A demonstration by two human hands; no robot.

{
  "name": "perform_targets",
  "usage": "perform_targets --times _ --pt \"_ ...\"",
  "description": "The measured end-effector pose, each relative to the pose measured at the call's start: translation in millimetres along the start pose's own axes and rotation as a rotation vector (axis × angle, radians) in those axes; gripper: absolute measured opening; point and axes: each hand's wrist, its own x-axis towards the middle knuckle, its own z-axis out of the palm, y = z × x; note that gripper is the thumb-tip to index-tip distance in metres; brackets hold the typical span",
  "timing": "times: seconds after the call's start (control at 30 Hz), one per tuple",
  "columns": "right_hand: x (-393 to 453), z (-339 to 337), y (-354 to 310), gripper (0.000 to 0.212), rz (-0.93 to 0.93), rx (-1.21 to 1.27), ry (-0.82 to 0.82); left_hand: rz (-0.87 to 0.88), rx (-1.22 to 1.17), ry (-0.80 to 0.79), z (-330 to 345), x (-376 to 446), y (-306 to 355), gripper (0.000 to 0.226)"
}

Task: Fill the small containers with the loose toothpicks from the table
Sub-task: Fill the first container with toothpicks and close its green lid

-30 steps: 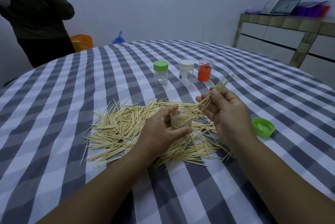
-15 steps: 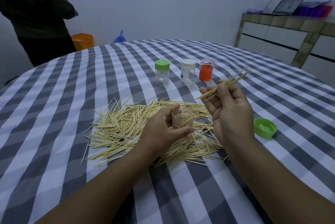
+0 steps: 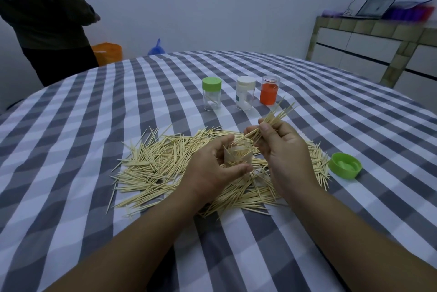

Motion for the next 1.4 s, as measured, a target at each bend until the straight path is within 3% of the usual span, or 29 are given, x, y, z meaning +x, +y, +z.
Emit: perform_targets --times 0.13,0.27,0.5,0.87,1.0,1.23,1.4 --pt "0 -1 -2 0.014 -0.055 0.010 -0.001 0.003 0.004 -0.001 0 1 -1 0.079" --pt "1 1 3 0.016 0.024 -0.055 -0.012 0.005 0.006 0.003 1 1 -1 0.078" --pt "-3 -4 6 0.023 0.095 -0.412 -0.074 0.013 0.008 0.008 0 1 -1 0.077" --pt "-5 -8 -4 0.035 0.178 -0.484 -0.245 0.001 -0.007 -0.004 0 2 -3 0.075" --pt "-1 -10 -5 0.042 0.158 -0.506 -0.228 -0.005 -0.014 -0.008 0 2 -3 0.076" --pt "2 -15 -5 0.034 0.182 -0.536 -0.213 0.001 -0.011 -0.011 -1 1 -2 0.077" --pt "1 -15 -7 0.016 -0.008 -0.655 -0.207 -0.003 -0.020 -0.010 0 2 -3 0.076"
